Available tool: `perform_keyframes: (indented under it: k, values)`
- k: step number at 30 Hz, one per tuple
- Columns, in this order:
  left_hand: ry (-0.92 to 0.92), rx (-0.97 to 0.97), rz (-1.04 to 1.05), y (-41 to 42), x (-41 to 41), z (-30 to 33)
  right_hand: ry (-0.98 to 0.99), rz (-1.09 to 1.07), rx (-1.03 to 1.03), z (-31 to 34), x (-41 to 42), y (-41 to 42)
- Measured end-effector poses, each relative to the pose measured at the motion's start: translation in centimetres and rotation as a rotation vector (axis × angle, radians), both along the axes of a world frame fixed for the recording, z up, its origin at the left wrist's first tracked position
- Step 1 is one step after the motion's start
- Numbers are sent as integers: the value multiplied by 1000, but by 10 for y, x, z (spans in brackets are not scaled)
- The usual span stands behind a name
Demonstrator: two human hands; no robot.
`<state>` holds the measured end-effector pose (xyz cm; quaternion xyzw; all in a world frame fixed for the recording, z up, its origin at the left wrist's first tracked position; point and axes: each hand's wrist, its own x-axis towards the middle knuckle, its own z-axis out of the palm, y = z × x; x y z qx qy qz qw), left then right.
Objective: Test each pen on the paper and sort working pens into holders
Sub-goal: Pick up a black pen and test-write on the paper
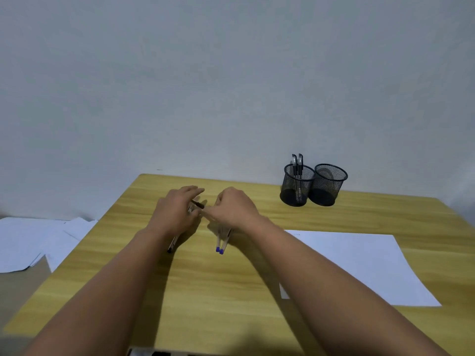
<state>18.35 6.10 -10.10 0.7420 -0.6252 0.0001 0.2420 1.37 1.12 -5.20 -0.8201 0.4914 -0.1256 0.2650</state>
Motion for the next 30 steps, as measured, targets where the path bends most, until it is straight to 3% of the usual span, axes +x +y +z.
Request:
perform_keyframes:
  k: [7, 10, 14, 22, 26, 30]
  values:
    - [-26, -132, -80, 7, -43, 40, -502, -58, 257, 40, -83, -10]
    - [94, -133, -145, 11, -80, 58, -752, -192, 412, 43, -115, -8]
    - [287, -160, -238, 21, -127, 73, -1000, -378, 471, 46, -155, -7]
    - [449, -134, -371, 28, -199, 95, -1064, -337, 503, 52, -197, 14]
    - [597, -48, -370, 30, -220, 98, -1059, -496, 424, 52, -198, 11]
    - [599, 121, -282, 42, -198, 76, -1267, -789, 353, 63, -247, -12]
